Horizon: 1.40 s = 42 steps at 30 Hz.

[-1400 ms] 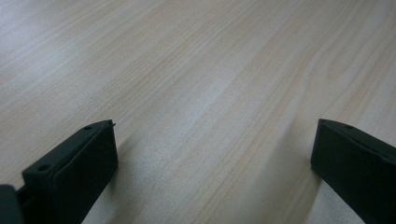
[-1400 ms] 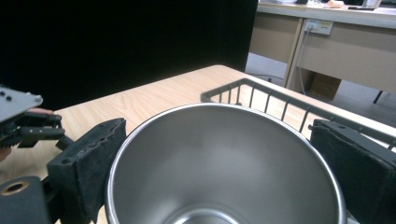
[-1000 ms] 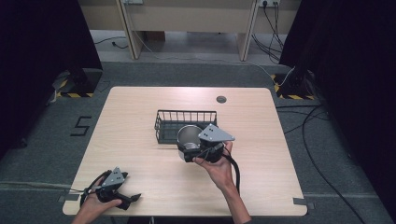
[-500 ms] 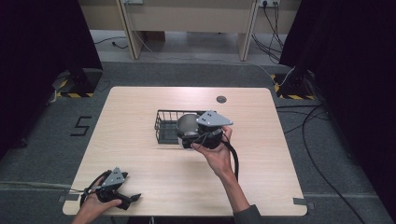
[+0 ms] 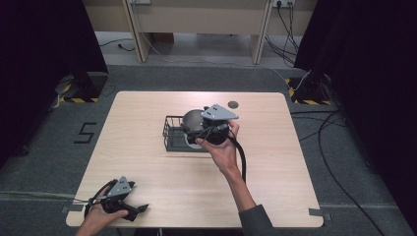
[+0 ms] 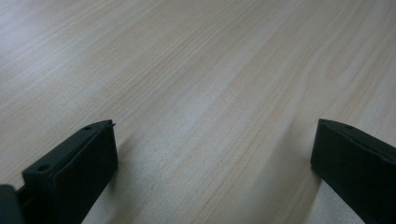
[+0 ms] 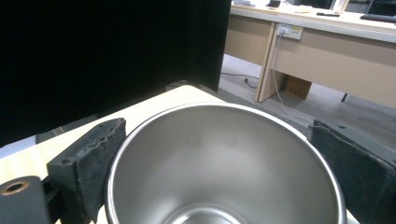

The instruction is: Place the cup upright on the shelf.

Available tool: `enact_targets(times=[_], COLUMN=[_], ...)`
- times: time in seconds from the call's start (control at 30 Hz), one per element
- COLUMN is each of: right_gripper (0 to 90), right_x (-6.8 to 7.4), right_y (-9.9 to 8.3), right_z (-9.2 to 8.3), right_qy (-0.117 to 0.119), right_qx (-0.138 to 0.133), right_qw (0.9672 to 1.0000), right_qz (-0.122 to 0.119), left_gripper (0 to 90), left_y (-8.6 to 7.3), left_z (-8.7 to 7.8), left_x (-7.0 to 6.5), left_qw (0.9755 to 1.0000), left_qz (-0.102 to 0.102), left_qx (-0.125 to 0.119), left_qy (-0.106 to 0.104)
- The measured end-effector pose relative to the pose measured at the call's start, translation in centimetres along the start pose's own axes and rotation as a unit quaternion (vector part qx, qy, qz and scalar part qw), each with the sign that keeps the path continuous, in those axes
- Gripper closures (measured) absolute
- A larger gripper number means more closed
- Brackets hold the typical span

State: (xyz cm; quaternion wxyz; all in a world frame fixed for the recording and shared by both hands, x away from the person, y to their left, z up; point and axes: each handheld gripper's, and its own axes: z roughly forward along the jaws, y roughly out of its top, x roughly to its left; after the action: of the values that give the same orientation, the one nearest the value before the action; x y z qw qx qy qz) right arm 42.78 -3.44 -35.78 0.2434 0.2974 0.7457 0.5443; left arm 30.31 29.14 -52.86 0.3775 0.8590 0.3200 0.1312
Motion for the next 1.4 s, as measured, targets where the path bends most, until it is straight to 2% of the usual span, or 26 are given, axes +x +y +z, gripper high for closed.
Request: enact_targets(times=[0.8,1.1,1.4], right_gripper=[6.5,6.5,6.4], right_x=[-1.8,-2.1,-2.4], right_y=[0.8,0.3,-0.3], right_z=[4.6,6.2,7.0], right_qy=[-0.033,-0.044,-0.056], right_qx=[0.019,0.03,0.031], right_qw=[0.9992,0.9984,0.9974], right_qz=[0.011,0.02,0.032], left_gripper=[0.0,0.0,0.0], left_y=[0.0,0.0,0.0], left_z=[0.0,0.0,0.0], left_x=[0.0,0.0,0.0], left_qw=[1.0,1.0,1.0], left_qz=[0.002,0.002,0.002], left_qx=[0.001,0.001,0.001], left_qy=[-0.001,-0.002,-0.002])
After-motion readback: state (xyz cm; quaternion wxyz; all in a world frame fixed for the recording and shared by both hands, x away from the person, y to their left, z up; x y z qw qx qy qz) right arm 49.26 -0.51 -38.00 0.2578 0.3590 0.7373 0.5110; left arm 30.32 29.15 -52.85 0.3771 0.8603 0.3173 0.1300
